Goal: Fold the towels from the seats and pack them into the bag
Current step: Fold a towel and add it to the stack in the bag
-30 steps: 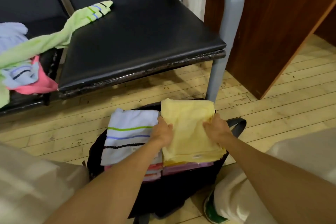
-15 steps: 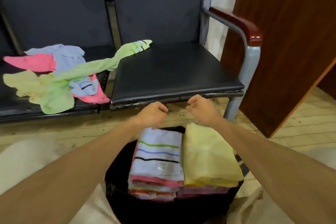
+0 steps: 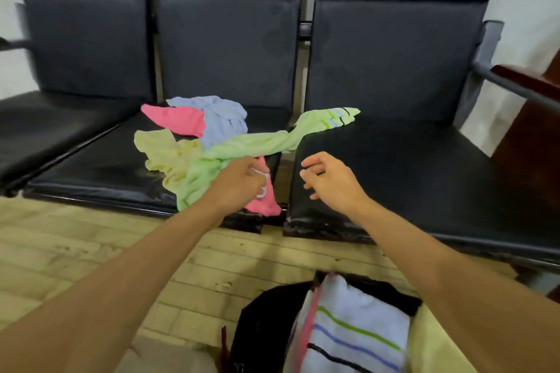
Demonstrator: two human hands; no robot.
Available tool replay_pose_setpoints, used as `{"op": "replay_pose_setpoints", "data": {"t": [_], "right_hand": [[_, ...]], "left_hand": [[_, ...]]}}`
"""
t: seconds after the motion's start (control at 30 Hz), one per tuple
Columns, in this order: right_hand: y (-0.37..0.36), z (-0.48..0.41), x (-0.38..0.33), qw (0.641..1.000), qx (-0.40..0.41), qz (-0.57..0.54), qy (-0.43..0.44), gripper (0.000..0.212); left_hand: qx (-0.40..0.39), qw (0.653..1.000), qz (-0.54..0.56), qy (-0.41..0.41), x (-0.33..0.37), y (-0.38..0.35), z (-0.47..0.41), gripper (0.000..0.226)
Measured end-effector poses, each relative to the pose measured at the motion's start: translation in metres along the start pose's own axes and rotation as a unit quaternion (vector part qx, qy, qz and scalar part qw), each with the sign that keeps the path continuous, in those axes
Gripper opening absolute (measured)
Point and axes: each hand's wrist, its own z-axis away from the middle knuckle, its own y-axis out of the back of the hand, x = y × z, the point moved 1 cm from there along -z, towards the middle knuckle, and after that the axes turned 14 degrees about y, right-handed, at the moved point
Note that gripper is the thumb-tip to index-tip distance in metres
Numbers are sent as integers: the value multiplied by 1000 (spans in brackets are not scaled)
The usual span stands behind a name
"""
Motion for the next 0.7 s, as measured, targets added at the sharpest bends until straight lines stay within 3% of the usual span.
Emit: {"op": "replay_pose_setpoints", "data": {"t": [0.17,0.3,0.5,0.63,0.7], "right_hand": [[-48,-48,3,999,-14,10,34,17],[-75,-83,-3,998,-23,37,53,25],[-111,-128,13,987,-127,97,17,60],[-114,-135,9,980,-133,147,-30,48],[-111,-134,6,983,-98,155,-27,45]], "left_hand": [[91,995,27,4,-13,32,-5,18],[130,991,11,-6,-22,47,-10,21],[147,989,11,23,-34,58,-13,23],[147,989,10,22,-30,57,-12,22],[150,988,10,22,-29,56,-12,23]]}}
